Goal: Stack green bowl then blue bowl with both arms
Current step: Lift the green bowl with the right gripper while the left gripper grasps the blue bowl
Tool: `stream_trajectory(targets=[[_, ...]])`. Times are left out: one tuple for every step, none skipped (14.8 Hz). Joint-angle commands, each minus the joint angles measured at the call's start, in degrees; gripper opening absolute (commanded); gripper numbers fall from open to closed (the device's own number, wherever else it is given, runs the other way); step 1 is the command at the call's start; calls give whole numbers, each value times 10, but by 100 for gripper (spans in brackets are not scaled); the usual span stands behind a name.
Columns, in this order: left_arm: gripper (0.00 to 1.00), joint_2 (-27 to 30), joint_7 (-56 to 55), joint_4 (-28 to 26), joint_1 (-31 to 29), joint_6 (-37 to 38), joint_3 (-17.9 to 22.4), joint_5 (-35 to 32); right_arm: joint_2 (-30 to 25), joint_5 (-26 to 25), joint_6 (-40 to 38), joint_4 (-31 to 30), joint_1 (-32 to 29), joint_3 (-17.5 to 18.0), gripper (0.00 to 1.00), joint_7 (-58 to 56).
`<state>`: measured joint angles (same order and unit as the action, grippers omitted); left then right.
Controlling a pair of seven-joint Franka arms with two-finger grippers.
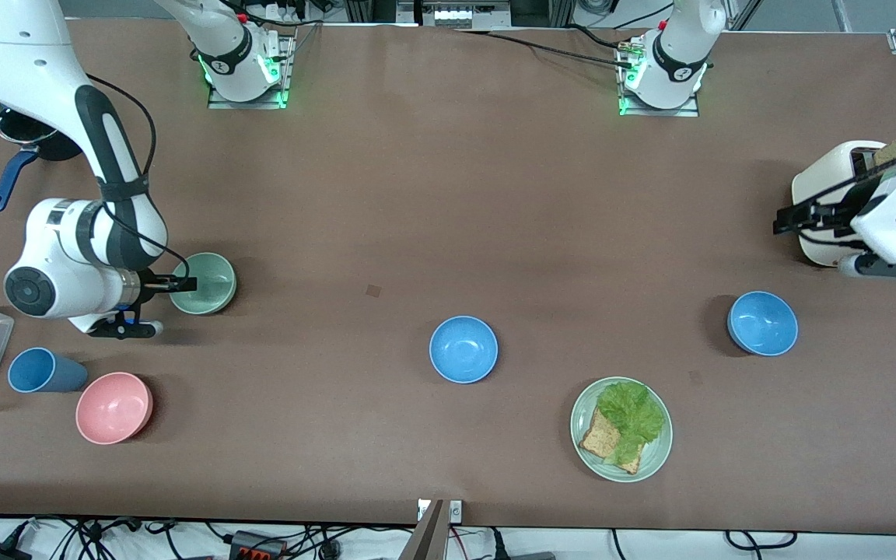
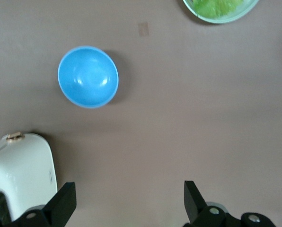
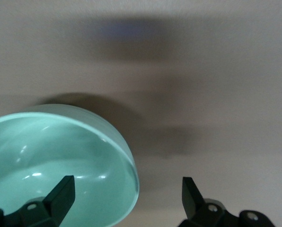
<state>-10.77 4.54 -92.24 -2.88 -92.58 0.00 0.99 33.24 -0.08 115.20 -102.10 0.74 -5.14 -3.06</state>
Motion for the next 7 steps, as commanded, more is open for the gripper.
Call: stream_trajectory(targets=[[100, -32, 1, -35, -4, -94, 1, -28, -6, 6, -2, -9, -10, 3, 75, -4], [100, -32, 1, -67, -5, -132, 1, -34, -6, 6, -4, -9, -10, 3, 53, -4], [100, -29, 2, -99, -12, -168, 1, -34, -7, 6, -5, -8, -10, 3, 27, -3], [100, -29, 3, -122, -15, -203, 1, -41, -7, 6, -8, -8, -8, 3, 11, -2], [100, -39, 6, -129, -17, -230, 2, -48, -9, 6, -10, -8, -8, 3, 4, -3], [100, -63, 16, -129, -28, -253, 2, -55, -8, 6, -9, -8, -10, 3, 1, -5], [100, -81, 44, -127, -46, -280, 1, -57, -8, 6, -10, -8, -13, 3, 0, -8]])
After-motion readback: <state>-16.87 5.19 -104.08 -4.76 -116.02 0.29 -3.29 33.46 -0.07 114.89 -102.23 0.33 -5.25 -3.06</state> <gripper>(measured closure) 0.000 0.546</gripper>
